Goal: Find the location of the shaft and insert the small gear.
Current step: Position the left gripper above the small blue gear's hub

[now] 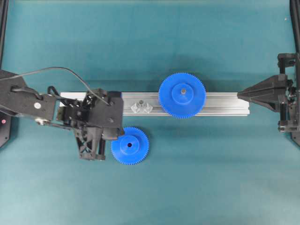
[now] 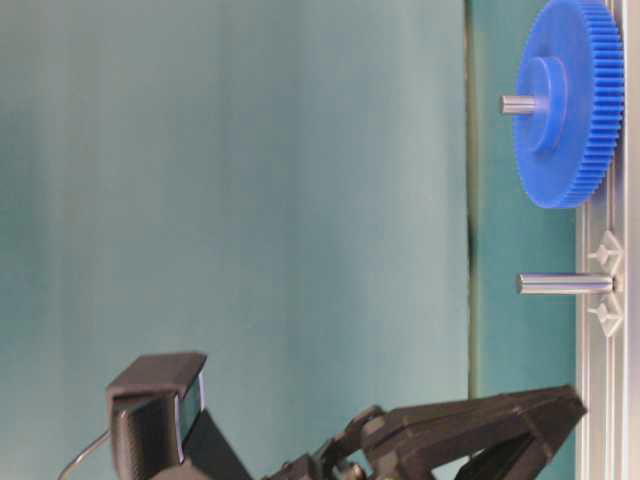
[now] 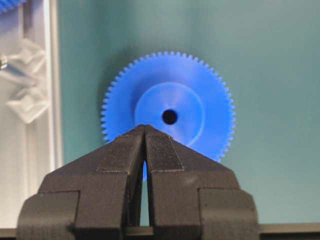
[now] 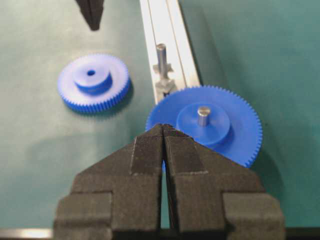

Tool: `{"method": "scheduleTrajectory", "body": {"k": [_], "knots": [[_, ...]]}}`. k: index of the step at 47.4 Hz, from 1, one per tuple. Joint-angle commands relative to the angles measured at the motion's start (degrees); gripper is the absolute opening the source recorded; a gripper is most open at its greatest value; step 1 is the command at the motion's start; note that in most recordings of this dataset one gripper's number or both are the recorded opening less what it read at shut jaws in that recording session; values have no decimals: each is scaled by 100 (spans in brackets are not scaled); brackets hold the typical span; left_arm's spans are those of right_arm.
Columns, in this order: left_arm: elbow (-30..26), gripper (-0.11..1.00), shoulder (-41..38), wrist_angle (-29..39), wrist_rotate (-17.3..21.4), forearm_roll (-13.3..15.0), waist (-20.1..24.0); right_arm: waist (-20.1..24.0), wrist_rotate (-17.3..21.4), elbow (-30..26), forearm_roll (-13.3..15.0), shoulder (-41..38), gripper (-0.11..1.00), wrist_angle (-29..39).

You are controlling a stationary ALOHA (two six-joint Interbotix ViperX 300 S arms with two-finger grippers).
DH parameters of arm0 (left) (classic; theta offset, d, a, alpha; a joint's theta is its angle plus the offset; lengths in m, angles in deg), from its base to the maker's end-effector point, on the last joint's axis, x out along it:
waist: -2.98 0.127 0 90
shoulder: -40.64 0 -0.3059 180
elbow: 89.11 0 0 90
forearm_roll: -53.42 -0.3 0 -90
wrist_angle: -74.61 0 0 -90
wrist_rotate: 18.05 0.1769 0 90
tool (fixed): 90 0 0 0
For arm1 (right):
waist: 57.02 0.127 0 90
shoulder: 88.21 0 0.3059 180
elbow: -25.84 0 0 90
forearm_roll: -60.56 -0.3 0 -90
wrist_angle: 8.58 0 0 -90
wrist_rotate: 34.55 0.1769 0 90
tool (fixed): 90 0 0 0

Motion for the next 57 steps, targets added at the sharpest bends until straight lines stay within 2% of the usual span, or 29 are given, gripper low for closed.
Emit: {"method": "scheduleTrajectory", "body": {"k": [1, 16, 34, 50, 57], "knots": [[-264, 0, -35, 132, -44, -9, -62, -9, 44, -62, -9, -53, -1, -26], [-773, 0, -483, 747, -281, -9, -105, -9, 44, -53, -9, -53, -1, -26], [-1266, 0, -923, 1397, -264, -9, -264, -26, 44, -9, -9, -35, -1, -53], [-1942, 0, -1397, 2505, -272, -9, -272, -62, 44, 18, -9, -18, -1, -62], [-2101, 0, -1521, 2593, -272, -9, -272, -62, 44, 26, 0, -18, -1, -70]]}}
